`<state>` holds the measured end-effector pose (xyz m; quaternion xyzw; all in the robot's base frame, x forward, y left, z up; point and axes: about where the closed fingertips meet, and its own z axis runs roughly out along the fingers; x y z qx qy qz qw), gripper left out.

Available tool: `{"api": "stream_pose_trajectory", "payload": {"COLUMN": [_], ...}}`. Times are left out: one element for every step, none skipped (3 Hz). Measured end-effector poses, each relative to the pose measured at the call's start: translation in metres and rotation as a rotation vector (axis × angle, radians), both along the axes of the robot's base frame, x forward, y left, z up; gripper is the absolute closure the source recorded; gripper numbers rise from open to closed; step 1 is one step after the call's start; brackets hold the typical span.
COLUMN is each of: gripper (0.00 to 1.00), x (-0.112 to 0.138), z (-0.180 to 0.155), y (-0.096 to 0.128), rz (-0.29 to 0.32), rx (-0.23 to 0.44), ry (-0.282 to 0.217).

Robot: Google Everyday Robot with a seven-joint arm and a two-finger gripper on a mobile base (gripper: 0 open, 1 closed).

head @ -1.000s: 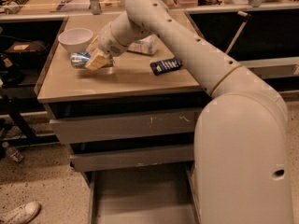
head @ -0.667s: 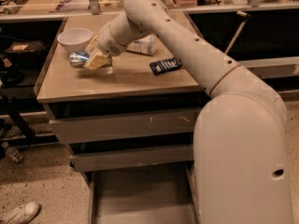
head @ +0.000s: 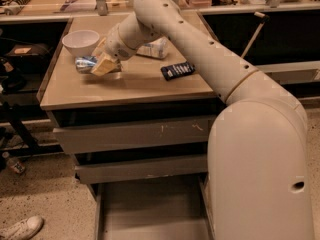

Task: Pick redbull can from bottom drawer and place on counter

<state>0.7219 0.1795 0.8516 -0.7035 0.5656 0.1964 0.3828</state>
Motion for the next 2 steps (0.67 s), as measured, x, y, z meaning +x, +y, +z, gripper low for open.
{"api": "stream_pose_trajectory", "payload": {"gripper": [0.11,0.0], "x": [0.0,0.0], "z": [-0.0001,-0.0001], "y": [0.0001,0.0001], "rz": [0.0,0.0], "rx": [0.0,0.0], "ry": [0.0,0.0]}}
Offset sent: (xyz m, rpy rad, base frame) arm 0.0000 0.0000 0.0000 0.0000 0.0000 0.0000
